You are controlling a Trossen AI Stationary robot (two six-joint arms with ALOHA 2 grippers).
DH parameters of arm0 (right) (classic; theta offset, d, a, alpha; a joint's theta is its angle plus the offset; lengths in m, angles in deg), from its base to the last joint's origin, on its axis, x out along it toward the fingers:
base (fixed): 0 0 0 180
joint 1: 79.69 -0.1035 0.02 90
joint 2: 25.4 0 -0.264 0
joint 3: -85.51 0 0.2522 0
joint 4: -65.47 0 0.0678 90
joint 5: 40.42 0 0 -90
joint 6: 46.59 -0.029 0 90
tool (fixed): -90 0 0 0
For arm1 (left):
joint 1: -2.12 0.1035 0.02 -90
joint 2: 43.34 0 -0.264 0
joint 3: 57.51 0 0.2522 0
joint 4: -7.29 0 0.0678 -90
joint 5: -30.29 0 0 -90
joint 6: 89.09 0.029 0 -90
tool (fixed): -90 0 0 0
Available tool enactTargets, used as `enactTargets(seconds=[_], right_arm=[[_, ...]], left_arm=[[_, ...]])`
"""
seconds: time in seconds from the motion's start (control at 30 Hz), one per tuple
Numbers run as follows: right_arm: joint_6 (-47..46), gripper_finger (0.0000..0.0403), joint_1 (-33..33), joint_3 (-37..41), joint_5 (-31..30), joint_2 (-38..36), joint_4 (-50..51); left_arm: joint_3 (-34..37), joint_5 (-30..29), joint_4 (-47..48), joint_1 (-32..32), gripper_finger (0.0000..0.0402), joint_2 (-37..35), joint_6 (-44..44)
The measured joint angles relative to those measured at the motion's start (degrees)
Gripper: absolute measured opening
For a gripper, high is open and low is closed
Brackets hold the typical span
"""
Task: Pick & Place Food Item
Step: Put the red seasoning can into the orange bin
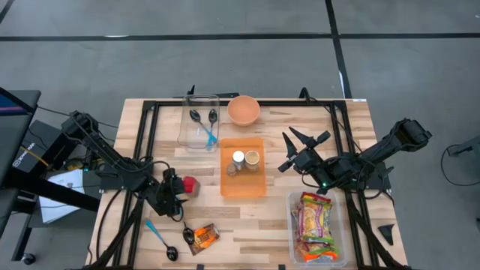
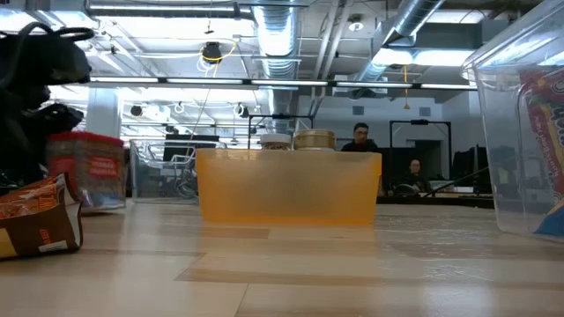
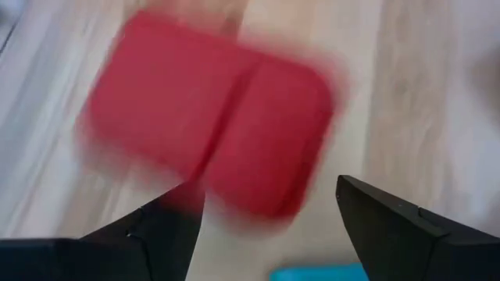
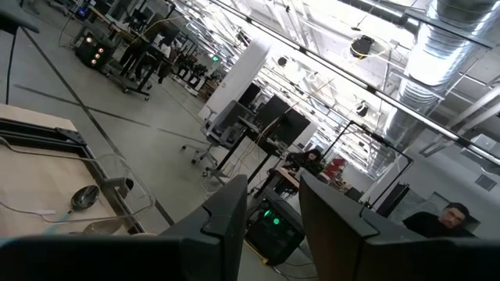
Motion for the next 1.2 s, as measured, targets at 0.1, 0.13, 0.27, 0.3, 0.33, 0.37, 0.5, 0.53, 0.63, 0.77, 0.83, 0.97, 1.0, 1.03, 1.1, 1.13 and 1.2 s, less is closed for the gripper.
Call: enactTargets(seconds=[0.1, 0.13, 0.27, 0.3, 0.33, 0.37, 0.5, 0.53, 0.63, 0.77, 0.83, 0.97, 1.0, 1.03, 1.1, 1.13, 1.2], right_arm=[[0.0, 0.0115, 0.0, 0.0, 0.0, 0.0, 0.0], [0.0, 0.0115, 0.0, 0.0, 0.0, 0.0, 0.0], [0.0, 0.0115, 0.0, 0.0, 0.0, 0.0, 0.0], [0.0, 0.0115, 0.0, 0.0, 0.0, 0.0, 0.0], [0.0, 0.0115, 0.0, 0.0, 0.0, 0.0, 0.0], [0.0, 0.0115, 0.0, 0.0, 0.0, 0.0, 0.0], [0.0, 0.0115, 0.0, 0.0, 0.0, 0.0, 0.0], [0.0, 0.0115, 0.0, 0.0, 0.0, 0.0, 0.0], [-0.4, 0.0115, 0.0, 0.0, 0.0, 0.0, 0.0], [-0.5, 0.0115, 0.0, 0.0, 0.0, 0.0, 0.0], [-0.5, 0.0115, 0.0, 0.0, 0.0, 0.0, 0.0], [-0.5, 0.0115, 0.0, 0.0, -0.2, 0.0, 0.0], [-0.5, 0.0115, 0.0, 0.0, -0.2, 0.0, 0.0], [-0.5, 0.0115, 0.0, 0.0, -0.2, 0.0, 0.0], [-0.5, 0.0115, 0.0, 0.0, -0.2, 0.0, 0.0], [-0.5, 0.0115, 0.0, 0.0, -0.2, 0.0, 0.0], [-0.5, 0.0115, 0.0, 0.0, -0.2, 0.0, 0.0]], left_arm=[[2.5, 0.0, -1.9, 0.0, 0.0285, 0.0, -1.0], [3.3, 0.4, -2.4, 0.0, 0.0285, 0.0, -1.5], [5.4, 1.5, -4.6, 0.0, 0.0285, -0.1, -2.7], [5.5, 1.6, -4.5, 0.0, 0.0285, -0.1, -2.7], [5.4, 1.6, -4.7, 0.0, 0.0285, -0.1, -2.7], [5.3, 1.6, -5.0, 0.0, 0.0285, -0.1, -2.7], [5.3, 1.7, -4.9, 0.0, 0.0285, -0.1, -2.7], [5.3, 1.8, -4.9, 0.0, 0.0285, -0.1, -2.8], [5.3, 3.2, -4.9, 0.0, 0.0285, -0.1, -4.2], [5.1, 7.5, -5.3, 0.0, 0.0287, -0.6, -8.6], [4.4, 10.8, -5.2, 0.0, 0.0294, -1.4, -10.3], [3.1, 16.3, -4.9, 0.0, 0.0331, -4.3, -10.8], [2.8, 16.9, -4.8, 0.0, 0.0344, -5.3, -10.8], [2.4, 17.2, -4.8, 0.0, 0.0357, -6.3, -10.8], [1.8, 17.4, -4.9, 0.0, 0.0385, -8.6, -10.7], [1.5, 17.4, -4.9, 0.2, 0.0392, -9.7, -10.8], [1.1, 17.2, -4.9, 0.9, 0.0392, -11.8, -12.1]])
